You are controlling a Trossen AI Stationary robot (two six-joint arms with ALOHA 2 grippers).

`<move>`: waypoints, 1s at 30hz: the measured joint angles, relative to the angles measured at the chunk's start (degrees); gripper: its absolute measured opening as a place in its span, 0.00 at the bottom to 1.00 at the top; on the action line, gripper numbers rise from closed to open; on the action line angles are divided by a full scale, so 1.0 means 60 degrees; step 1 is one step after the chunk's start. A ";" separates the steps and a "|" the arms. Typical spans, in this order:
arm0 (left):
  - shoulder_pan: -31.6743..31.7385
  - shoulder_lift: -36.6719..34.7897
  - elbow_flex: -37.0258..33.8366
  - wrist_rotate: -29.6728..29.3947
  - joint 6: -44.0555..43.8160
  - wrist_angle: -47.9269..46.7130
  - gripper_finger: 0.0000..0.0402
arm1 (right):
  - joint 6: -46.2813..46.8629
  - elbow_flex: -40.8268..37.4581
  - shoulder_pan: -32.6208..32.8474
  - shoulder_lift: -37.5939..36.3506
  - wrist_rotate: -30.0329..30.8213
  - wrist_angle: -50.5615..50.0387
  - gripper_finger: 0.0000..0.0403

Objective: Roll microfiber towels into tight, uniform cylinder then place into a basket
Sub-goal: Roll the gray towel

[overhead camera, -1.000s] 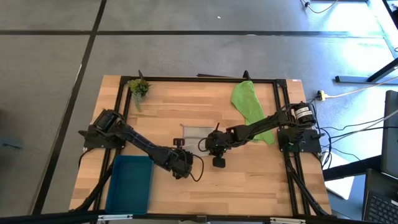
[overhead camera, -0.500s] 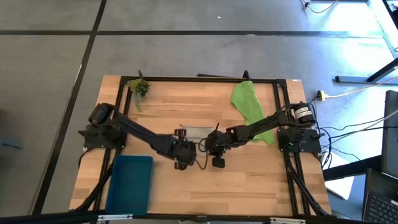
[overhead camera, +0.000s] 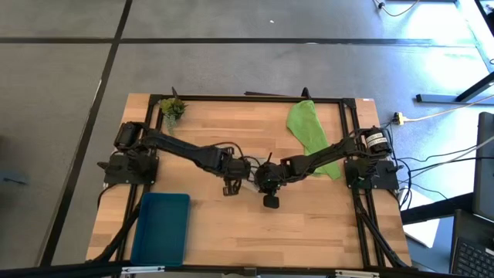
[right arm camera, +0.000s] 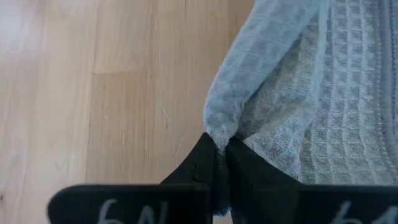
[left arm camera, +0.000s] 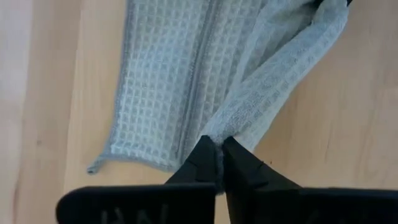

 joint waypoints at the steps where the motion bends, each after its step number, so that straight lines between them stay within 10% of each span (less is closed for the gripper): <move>1: 0.0092 0.0000 0.0000 0.0104 0.0007 0.0029 0.00 | -0.0002 0.0000 0.0000 0.0000 -0.0001 0.0001 0.04; 30: 0.0576 0.1228 -0.0046 -0.0889 0.0310 0.1214 0.00 | -0.0252 -0.0018 0.0000 0.0000 0.0062 0.0021 0.05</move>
